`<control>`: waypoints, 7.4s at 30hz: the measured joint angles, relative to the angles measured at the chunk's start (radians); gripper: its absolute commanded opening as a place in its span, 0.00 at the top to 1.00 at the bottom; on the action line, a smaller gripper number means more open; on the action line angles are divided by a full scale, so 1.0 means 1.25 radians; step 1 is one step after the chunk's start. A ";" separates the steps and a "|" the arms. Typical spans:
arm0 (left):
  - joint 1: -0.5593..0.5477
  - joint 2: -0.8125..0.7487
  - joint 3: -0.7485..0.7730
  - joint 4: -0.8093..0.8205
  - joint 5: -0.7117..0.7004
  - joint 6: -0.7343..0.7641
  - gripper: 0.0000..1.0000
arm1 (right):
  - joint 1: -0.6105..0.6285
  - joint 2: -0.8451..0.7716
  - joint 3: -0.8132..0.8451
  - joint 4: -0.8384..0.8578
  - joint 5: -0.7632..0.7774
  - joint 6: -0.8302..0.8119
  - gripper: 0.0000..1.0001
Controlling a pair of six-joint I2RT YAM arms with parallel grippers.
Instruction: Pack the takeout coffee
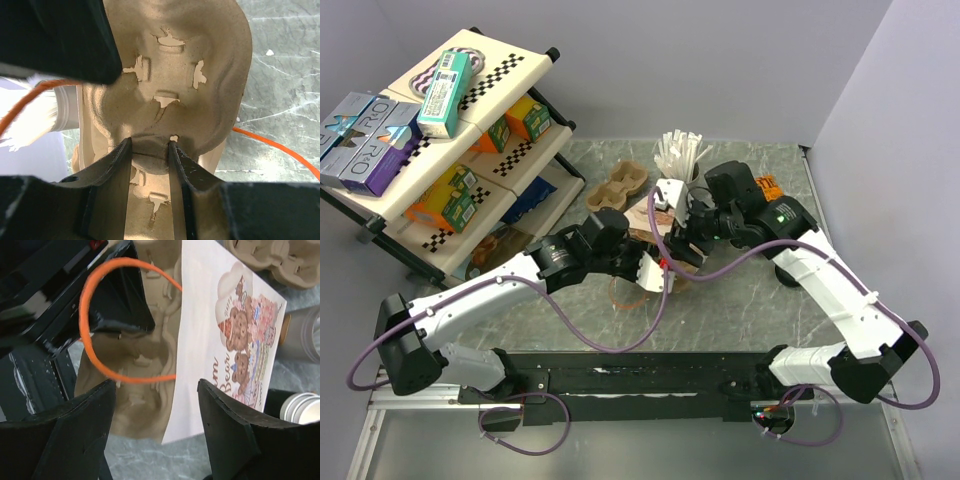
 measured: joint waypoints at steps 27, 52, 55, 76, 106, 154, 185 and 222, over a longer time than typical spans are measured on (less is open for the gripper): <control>0.116 -0.060 -0.108 0.099 0.167 -0.015 0.99 | -0.012 0.041 0.013 0.054 -0.114 0.028 1.00; -0.035 -0.305 -0.074 -0.067 0.159 -0.121 0.99 | 0.050 0.118 0.152 -0.034 -0.479 0.067 1.00; -0.036 -0.306 -0.075 -0.086 0.152 -0.134 0.99 | 0.051 0.125 0.152 -0.040 -0.486 0.056 1.00; -0.036 -0.345 -0.252 -0.008 0.118 -0.208 0.99 | 0.042 0.125 0.094 -0.110 -0.472 -0.027 1.00; -0.038 -0.105 -0.166 0.000 -0.069 -0.137 0.99 | 0.042 0.129 0.106 -0.043 -0.352 0.070 1.00; -0.062 -0.060 -0.291 0.116 -0.164 -0.060 0.99 | 0.060 0.127 0.106 -0.045 -0.417 0.046 1.00; -0.064 -0.032 -0.261 0.147 -0.149 -0.057 0.99 | 0.060 0.127 0.147 -0.061 -0.326 0.097 0.52; 0.046 0.262 -0.051 0.170 -0.086 -0.118 0.69 | -0.201 0.242 0.341 -0.072 -0.594 0.281 0.30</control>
